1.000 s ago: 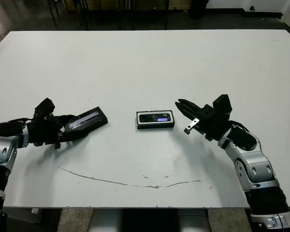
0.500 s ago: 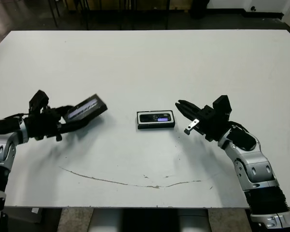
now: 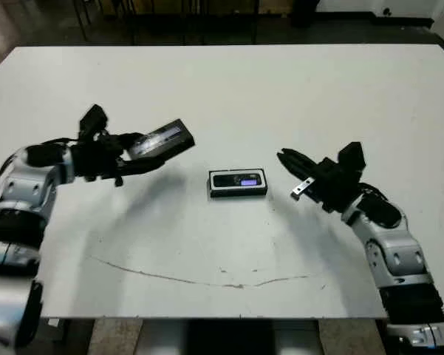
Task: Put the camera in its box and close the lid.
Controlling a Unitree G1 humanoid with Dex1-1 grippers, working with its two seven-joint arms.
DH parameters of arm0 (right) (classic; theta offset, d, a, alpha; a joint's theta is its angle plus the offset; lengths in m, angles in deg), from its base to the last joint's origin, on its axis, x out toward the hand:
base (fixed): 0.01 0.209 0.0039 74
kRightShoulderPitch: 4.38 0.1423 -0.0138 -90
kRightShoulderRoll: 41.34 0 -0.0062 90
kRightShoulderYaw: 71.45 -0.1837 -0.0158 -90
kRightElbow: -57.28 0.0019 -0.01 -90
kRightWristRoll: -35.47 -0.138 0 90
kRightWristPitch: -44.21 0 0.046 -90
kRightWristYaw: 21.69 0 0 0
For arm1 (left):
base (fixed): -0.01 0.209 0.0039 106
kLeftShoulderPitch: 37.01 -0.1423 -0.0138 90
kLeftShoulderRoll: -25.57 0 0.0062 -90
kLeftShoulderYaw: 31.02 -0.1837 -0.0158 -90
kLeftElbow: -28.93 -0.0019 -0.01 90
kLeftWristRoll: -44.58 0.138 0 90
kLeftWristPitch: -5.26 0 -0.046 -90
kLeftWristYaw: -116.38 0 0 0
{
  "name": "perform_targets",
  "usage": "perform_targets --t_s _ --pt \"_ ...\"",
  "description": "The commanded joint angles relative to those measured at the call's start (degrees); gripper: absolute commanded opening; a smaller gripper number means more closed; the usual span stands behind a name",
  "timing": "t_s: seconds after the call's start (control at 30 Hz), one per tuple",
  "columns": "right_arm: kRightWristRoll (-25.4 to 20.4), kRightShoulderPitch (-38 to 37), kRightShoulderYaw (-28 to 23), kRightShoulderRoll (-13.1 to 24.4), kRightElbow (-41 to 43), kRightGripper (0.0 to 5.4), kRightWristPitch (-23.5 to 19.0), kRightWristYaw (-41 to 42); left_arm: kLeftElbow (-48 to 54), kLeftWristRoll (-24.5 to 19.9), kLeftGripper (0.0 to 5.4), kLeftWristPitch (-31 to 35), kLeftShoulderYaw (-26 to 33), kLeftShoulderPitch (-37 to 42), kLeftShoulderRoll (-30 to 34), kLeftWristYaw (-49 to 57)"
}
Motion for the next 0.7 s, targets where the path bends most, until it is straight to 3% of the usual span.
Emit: perform_targets --t_s 0.03,0.33,0.7 --pt "-1.71 1.14 -1.92 1.22 -0.8 0.0 -2.66 0.06 -5.93 2.92 2.21 -1.47 -2.4 3.53 -2.25 -1.67" --pt "-3.94 2.31 -4.07 2.5 -1.4 0.0 -3.39 1.48 -16.84 6.22 2.21 -6.11 -4.34 8.81 -8.63 -4.33" --pt "-2.84 2.67 -3.76 2.5 -3.48 0.0 -1.57 1.91 -22.94 5.59 2.21 -8.18 -2.01 10.55 -12.59 -10.38"
